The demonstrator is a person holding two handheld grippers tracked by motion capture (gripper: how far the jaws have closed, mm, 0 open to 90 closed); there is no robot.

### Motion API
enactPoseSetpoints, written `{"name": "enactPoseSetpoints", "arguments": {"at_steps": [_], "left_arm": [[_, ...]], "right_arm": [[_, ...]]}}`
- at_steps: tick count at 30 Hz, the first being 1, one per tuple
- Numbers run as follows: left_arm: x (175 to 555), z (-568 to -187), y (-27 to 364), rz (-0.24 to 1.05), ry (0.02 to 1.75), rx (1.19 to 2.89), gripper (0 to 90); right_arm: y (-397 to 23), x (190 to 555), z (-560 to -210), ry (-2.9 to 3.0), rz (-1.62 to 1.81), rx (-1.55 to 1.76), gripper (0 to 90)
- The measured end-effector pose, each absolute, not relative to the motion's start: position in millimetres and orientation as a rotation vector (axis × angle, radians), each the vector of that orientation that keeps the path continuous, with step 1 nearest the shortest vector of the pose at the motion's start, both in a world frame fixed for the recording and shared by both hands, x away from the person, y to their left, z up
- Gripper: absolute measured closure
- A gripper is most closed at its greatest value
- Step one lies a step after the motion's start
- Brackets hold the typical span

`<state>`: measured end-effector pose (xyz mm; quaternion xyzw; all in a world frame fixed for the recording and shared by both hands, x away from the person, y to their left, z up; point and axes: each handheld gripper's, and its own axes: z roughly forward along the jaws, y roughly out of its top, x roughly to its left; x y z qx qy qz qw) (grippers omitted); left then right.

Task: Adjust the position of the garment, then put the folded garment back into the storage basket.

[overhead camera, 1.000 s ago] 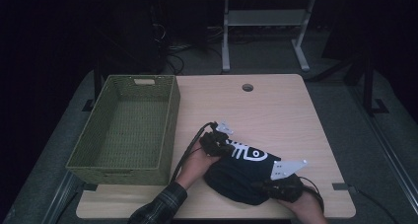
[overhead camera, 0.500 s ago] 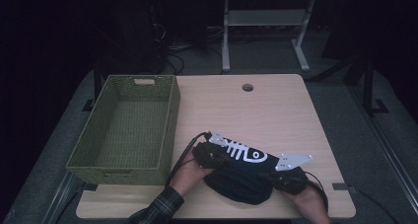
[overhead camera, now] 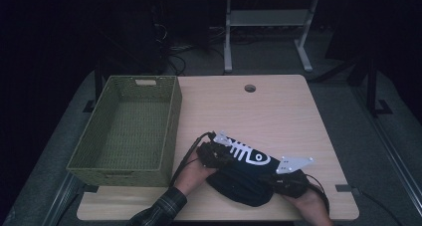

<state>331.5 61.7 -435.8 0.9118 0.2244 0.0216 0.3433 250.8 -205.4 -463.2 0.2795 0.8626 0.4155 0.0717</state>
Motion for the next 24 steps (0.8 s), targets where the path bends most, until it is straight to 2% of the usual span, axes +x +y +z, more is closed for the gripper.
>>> {"name": "enactPoseSetpoints", "arguments": {"at_steps": [14,24], "left_arm": [[333,-415,78,0.063,0.662,2.302,49.9],[342,-422,88,0.081,0.776,2.274,29.3]], "right_arm": [[-251,240,-451,2.390,1.266,0.972,43.4],[-283,244,-465,2.279,1.102,1.165,19.1]]}}
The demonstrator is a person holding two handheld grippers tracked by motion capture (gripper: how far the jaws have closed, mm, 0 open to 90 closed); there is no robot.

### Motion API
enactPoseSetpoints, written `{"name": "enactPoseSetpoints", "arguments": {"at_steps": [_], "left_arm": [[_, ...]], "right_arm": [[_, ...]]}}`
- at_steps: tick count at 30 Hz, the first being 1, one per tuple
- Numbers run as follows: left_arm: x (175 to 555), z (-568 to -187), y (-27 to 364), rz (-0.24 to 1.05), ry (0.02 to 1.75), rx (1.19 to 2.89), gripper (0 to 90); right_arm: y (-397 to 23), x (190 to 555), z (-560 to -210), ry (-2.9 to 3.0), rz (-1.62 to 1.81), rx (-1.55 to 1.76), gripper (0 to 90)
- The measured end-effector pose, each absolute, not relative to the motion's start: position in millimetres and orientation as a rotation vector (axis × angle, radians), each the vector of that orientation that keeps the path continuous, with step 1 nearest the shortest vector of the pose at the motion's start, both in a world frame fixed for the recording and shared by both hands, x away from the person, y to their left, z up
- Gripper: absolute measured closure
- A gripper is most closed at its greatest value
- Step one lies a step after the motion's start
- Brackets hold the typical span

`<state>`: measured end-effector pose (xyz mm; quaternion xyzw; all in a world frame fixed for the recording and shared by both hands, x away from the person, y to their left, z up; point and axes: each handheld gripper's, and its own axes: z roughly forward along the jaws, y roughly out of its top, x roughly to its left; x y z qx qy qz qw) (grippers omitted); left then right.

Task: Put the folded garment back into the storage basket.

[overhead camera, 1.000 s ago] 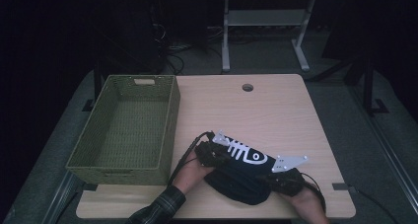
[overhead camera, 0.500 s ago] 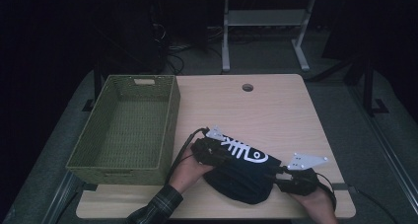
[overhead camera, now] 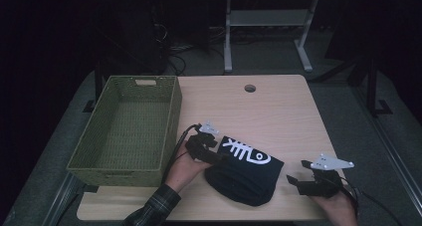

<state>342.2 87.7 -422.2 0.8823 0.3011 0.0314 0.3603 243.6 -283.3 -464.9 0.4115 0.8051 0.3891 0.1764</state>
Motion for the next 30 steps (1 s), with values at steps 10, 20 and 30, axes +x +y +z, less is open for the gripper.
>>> {"name": "enactPoseSetpoints", "arguments": {"at_steps": [10,20,30], "left_arm": [[349,-438,86,0.030,0.780,2.313,19.1],[352,-454,80,-0.003,0.789,2.357,17.5],[352,-457,79,-0.053,0.764,2.357,28.4]], "right_arm": [[-292,260,-481,2.272,0.999,1.263,13.4],[-291,261,-482,2.276,0.996,1.262,12.8],[-291,261,-482,2.275,0.996,1.264,13.0]]}}
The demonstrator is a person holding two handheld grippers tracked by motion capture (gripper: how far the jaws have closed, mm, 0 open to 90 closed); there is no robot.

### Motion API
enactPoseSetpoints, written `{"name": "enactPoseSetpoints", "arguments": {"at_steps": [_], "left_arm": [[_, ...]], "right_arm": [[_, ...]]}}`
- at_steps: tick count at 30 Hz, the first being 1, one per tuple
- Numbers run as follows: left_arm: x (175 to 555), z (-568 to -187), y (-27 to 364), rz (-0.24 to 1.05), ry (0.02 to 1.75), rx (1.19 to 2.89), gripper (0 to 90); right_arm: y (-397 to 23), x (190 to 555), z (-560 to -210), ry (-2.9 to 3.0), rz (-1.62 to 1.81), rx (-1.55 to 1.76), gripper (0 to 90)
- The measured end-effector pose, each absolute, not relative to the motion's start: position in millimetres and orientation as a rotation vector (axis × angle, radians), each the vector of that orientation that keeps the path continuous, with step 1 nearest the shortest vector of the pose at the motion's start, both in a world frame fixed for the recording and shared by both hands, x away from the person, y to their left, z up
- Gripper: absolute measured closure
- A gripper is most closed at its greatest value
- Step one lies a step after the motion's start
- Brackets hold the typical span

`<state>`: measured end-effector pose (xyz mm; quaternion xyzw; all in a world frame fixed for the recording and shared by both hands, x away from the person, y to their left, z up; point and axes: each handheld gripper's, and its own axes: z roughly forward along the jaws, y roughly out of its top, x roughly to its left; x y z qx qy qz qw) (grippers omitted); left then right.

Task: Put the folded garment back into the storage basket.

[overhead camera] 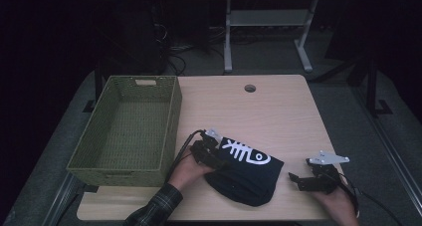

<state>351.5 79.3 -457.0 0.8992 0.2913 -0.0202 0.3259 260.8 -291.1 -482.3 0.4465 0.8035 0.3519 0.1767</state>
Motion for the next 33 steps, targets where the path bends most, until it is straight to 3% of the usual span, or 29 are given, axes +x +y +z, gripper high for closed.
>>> {"name": "enactPoseSetpoints", "arguments": {"at_steps": [8,17,33], "left_arm": [[353,-457,79,-0.149,0.733,2.348,50.7],[357,-456,76,-0.213,0.729,2.371,67.2],[350,-428,74,-0.209,0.746,2.343,69.7]], "right_arm": [[-291,261,-482,2.274,0.997,1.263,13.0],[-290,261,-482,2.275,0.997,1.263,13.0],[-290,261,-482,2.278,0.995,1.265,12.9]]}}
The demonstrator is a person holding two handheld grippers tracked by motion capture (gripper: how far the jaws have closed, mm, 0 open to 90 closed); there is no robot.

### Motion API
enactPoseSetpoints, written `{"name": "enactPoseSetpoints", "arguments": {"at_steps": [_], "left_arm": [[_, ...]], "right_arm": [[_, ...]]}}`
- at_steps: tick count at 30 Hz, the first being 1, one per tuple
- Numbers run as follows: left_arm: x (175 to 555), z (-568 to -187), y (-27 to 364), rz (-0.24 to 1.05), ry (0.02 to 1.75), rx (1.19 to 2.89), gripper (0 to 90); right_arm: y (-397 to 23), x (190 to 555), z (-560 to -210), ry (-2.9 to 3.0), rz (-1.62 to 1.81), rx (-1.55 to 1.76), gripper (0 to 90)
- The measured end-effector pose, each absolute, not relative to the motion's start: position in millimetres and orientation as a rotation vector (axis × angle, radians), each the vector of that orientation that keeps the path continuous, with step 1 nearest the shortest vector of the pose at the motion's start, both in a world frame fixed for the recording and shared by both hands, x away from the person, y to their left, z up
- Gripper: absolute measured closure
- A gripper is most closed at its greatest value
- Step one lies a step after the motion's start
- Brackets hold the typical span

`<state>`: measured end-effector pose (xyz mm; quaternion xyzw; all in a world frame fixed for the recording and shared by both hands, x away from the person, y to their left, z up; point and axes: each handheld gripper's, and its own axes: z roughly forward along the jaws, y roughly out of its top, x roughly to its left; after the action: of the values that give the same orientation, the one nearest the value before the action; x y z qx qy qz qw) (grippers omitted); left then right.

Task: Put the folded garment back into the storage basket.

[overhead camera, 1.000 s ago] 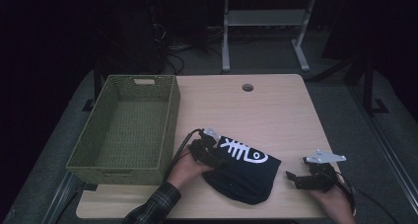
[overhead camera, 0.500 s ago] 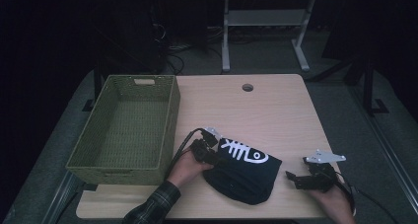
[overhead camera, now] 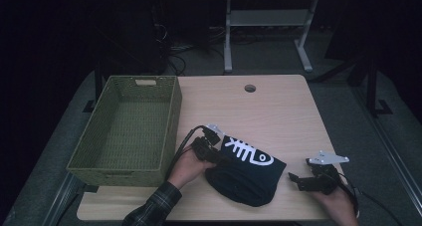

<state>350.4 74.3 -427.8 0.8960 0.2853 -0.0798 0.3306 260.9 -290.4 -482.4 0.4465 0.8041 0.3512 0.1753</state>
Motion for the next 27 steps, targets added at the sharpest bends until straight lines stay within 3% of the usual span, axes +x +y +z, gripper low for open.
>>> {"name": "enactPoseSetpoints", "arguments": {"at_steps": [27], "left_arm": [[347,-342,72,-0.122,0.684,2.401,69.7]], "right_arm": [[-290,262,-483,2.280,0.999,1.261,12.8]]}}
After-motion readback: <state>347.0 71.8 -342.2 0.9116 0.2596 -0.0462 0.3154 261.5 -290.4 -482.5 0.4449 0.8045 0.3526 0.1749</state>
